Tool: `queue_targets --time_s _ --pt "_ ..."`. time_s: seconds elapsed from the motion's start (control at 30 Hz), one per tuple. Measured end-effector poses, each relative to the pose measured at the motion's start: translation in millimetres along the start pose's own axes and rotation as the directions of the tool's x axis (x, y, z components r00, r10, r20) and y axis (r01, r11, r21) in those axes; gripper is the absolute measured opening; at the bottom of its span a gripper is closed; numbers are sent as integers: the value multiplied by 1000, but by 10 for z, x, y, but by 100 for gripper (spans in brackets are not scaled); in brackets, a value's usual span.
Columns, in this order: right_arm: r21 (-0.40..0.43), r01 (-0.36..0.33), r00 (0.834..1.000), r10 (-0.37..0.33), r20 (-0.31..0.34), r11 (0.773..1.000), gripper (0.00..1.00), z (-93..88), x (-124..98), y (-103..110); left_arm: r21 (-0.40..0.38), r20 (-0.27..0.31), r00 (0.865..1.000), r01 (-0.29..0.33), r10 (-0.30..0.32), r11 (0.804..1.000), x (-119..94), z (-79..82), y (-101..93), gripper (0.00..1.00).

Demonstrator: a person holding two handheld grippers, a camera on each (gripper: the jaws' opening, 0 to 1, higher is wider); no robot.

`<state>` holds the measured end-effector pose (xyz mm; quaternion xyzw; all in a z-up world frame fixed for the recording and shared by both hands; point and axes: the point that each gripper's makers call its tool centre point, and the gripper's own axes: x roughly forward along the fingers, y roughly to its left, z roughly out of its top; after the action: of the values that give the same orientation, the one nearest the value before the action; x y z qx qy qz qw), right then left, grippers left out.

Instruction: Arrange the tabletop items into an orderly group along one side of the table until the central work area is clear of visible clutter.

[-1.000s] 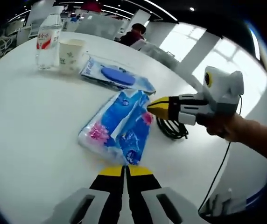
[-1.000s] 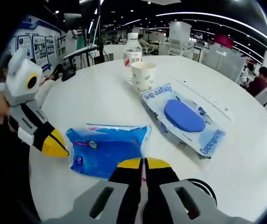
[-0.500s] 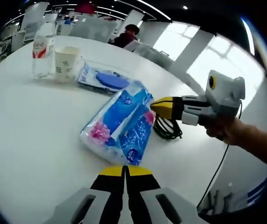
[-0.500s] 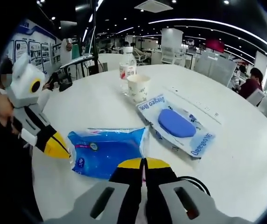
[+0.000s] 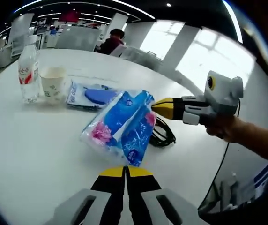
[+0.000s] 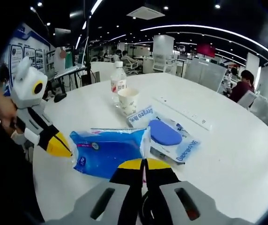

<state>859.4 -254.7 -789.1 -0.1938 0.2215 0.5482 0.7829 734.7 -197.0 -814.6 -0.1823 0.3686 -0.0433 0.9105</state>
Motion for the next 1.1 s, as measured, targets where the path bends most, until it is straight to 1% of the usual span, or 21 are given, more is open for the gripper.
queue_targets --time_s 0.1,0.13,0.17,0.23,0.3,0.33,0.43,0.63,0.7,0.83,0.93,1.0,1.1 --pt "11 25 1000 -25 11 1000 0 50 -55 -60 10 5 1000 9 -9 1000 3 114 -2 0" --pt "11 28 1000 -28 12 1000 0 56 -63 -69 13 6 1000 9 -9 1000 1 129 -2 0" --pt "13 43 999 -43 17 999 0 78 -91 -102 18 9 1000 15 -15 1000 10 200 -1 0" --pt "16 56 998 -57 18 998 0 80 -108 -154 25 10 1000 23 -24 999 24 270 -16 0" --pt "26 75 997 -75 21 997 0 108 -157 -212 54 10 999 30 -31 998 70 358 15 0" --pt "29 85 996 -85 25 996 0 123 -182 -246 69 11 999 34 -35 997 65 400 -23 0" --pt "44 106 994 -108 29 993 0 162 -251 -317 98 5 999 44 -45 994 91 478 -49 0" --pt "73 145 989 -148 28 987 0 194 -308 -468 125 1 998 66 -67 990 181 675 -90 0" --pt "81 161 986 -163 19 984 0 195 -336 -513 132 -1 997 74 -75 989 170 731 -153 0" --pt "103 182 983 -184 19 978 0 193 -387 -605 155 -10 996 88 -87 984 294 845 -125 0" --pt "109 205 978 -208 18 973 0 196 -448 -692 172 -17 995 100 -99 980 345 929 -214 0" --pt "127 225 973 -229 21 966 0 182 -475 -788 191 -27 994 109 -106 976 431 1014 -237 0" --pt "143 247 967 -252 23 959 0 180 -513 -895 197 -37 993 118 -113 973 499 1073 -300 0"
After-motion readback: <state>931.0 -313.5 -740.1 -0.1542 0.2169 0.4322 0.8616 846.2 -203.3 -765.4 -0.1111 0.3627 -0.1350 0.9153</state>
